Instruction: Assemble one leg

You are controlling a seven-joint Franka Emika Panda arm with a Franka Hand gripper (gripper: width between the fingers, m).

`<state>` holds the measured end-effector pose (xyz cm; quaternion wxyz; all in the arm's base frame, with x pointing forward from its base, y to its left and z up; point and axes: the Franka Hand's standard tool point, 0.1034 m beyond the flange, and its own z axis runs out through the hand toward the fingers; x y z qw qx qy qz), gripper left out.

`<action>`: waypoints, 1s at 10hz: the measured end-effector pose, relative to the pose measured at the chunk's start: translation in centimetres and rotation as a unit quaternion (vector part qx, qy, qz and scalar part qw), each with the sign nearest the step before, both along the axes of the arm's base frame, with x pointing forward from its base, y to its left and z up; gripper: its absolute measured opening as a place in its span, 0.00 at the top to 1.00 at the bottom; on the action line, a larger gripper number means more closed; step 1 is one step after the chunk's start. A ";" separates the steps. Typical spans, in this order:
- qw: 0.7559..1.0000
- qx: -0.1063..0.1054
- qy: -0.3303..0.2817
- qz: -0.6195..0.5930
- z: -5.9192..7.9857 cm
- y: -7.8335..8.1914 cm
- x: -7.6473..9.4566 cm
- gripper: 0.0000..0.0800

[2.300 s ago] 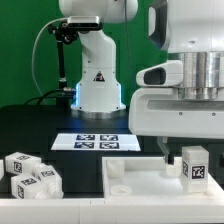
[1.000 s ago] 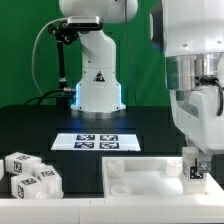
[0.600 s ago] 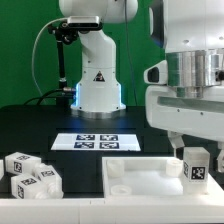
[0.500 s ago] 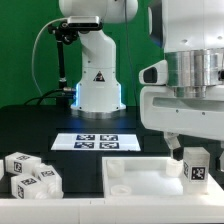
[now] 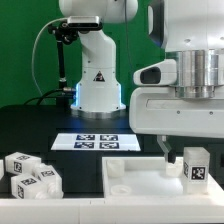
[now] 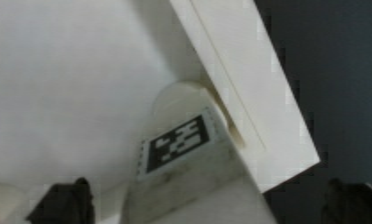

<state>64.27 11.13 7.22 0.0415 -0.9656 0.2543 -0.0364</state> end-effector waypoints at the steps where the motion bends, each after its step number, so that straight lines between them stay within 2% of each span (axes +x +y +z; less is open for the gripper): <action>1: 1.000 0.002 0.001 -0.016 0.0 0.0 0.0 0.19; 2: 0.999 0.004 0.002 -0.038 0.0 0.0 0.0 0.31; 3: 0.997 0.008 0.005 -0.075 0.0 0.0 0.0 0.31; 4: 0.994 0.010 0.008 -0.107 -0.1 -0.1 -0.1 0.51; 7: 0.972 0.023 0.017 -0.234 -0.1 -0.1 -0.1 0.51; 9: 0.939 0.039 0.030 -0.341 0.0 -0.4 -0.1 0.51; 10: 0.906 0.049 0.043 -0.419 0.2 -0.4 -0.1 0.51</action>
Offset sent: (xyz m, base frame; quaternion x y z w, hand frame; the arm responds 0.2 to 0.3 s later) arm 0.0000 0.0000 0.0000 0.0000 0.0000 0.1296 0.9916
